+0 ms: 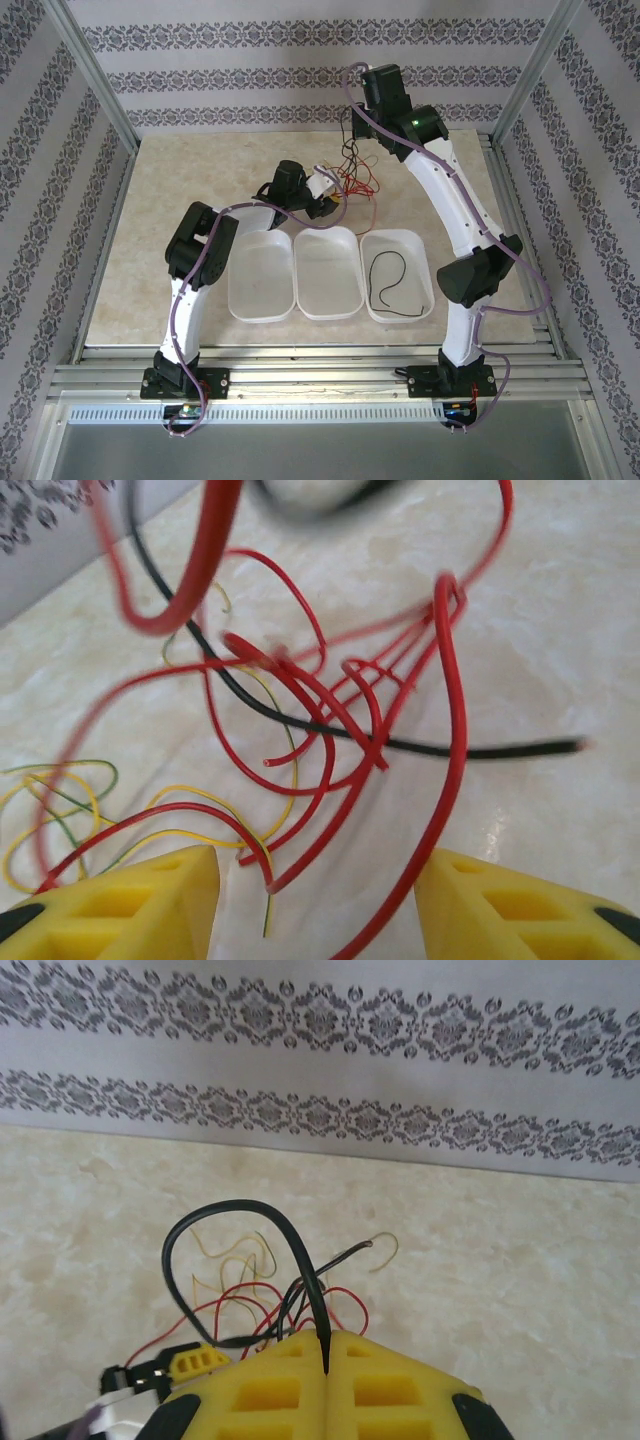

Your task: Untangle the cables

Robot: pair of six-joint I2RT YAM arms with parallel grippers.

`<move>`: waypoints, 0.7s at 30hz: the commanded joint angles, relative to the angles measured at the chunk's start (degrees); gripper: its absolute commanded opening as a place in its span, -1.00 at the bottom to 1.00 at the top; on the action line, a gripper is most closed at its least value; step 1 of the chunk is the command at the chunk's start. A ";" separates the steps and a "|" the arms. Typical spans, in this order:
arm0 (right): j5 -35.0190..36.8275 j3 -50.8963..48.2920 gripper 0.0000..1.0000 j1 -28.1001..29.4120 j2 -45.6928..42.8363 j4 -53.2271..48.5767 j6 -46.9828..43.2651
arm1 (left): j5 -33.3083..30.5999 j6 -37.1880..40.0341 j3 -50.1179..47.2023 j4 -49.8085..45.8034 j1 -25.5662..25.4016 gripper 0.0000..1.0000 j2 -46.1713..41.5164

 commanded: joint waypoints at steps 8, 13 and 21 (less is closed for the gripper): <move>-1.67 0.60 -1.00 -1.10 -0.68 2.40 1.17 | -1.80 -4.11 -7.93 10.95 -0.18 0.15 -12.63; -2.85 1.16 -1.00 -1.05 -1.32 2.11 1.18 | -1.16 -6.48 -9.13 12.30 -0.01 0.15 -15.28; -6.73 0.74 -1.00 -1.17 -2.47 3.26 1.11 | -1.07 -9.65 -7.98 14.06 -0.01 0.07 -15.77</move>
